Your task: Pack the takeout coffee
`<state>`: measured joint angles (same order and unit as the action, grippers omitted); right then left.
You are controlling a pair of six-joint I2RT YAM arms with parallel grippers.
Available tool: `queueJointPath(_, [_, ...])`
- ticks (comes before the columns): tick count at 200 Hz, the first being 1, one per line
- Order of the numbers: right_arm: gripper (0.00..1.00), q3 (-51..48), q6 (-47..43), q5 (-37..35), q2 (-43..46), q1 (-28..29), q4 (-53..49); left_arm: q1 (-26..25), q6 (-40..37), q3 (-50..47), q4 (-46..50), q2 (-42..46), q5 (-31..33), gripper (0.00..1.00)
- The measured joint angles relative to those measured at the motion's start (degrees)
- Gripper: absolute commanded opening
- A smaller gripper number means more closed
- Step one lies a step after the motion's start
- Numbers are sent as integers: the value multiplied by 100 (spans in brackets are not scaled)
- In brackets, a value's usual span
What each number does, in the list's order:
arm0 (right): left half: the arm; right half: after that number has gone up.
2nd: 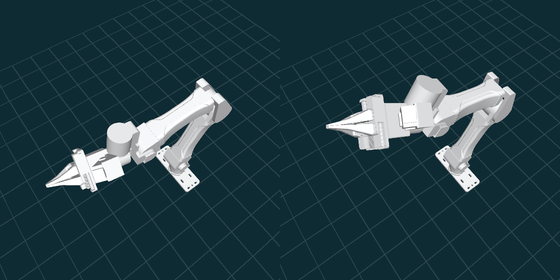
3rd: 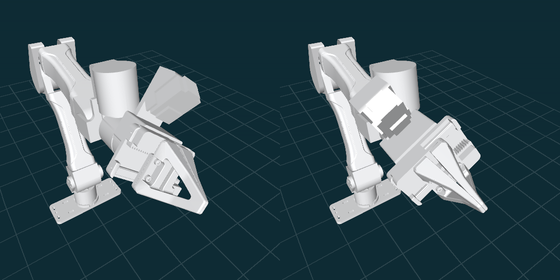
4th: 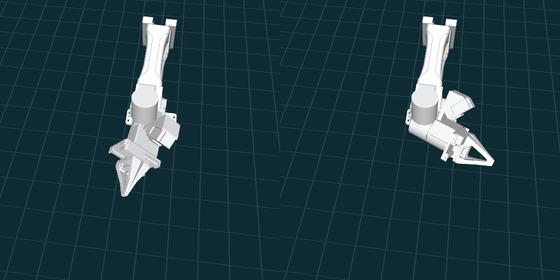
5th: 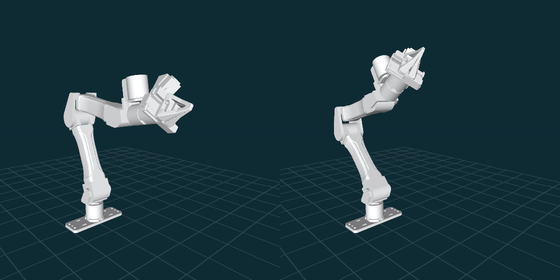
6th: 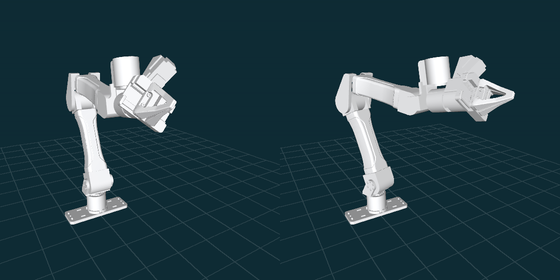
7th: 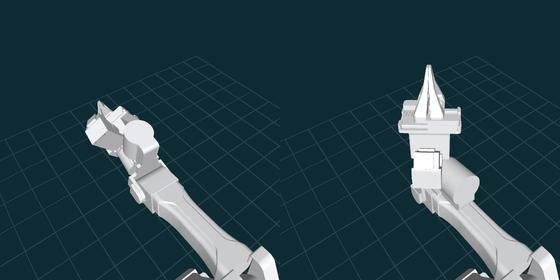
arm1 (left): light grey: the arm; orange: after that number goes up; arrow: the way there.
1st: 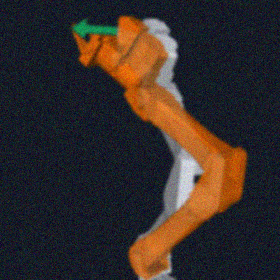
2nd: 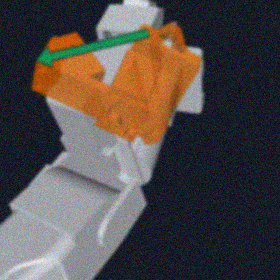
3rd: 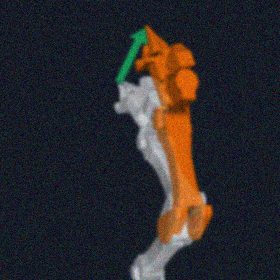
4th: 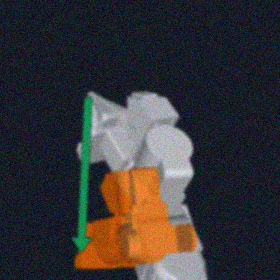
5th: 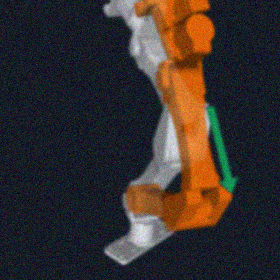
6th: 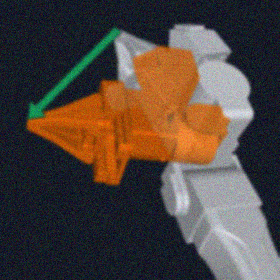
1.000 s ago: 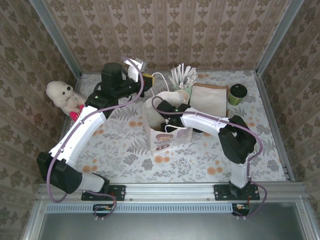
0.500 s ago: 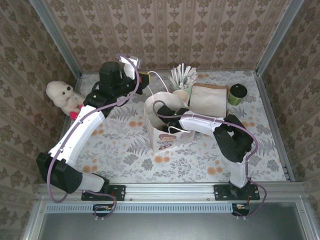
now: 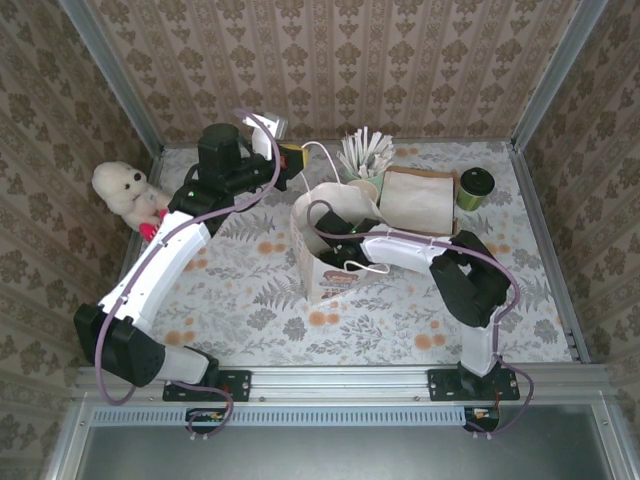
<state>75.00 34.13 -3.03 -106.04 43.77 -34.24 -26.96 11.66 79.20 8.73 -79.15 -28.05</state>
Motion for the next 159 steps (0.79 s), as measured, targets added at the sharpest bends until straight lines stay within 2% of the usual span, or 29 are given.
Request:
queueJointPath(10, [82, -11, -85, 13, 199, 0, 55, 2, -35, -11, 0, 0, 2, 0])
queueJointPath(18, [78, -50, -149, 33, 372, 0, 146, 2, -61, -17, 0, 0, 9, 0])
queueJointPath(57, [42, -256, -520, 39, 691, 0, 245, 0, -144, -79, 0, -2, 39, 0])
queueJointPath(88, [24, -393, -688, 42, 516, 0, 173, 2, -186, -81, 0, -2, 81, 0])
queueJointPath(107, [19, -391, -778, 39, 275, 0, 114, 2, -186, -81, 0, -22, 85, 0])
queueJointPath(159, [21, 0, -828, -256, -70, 39, 55, 4, -186, -81, -20, -72, 85, 0])
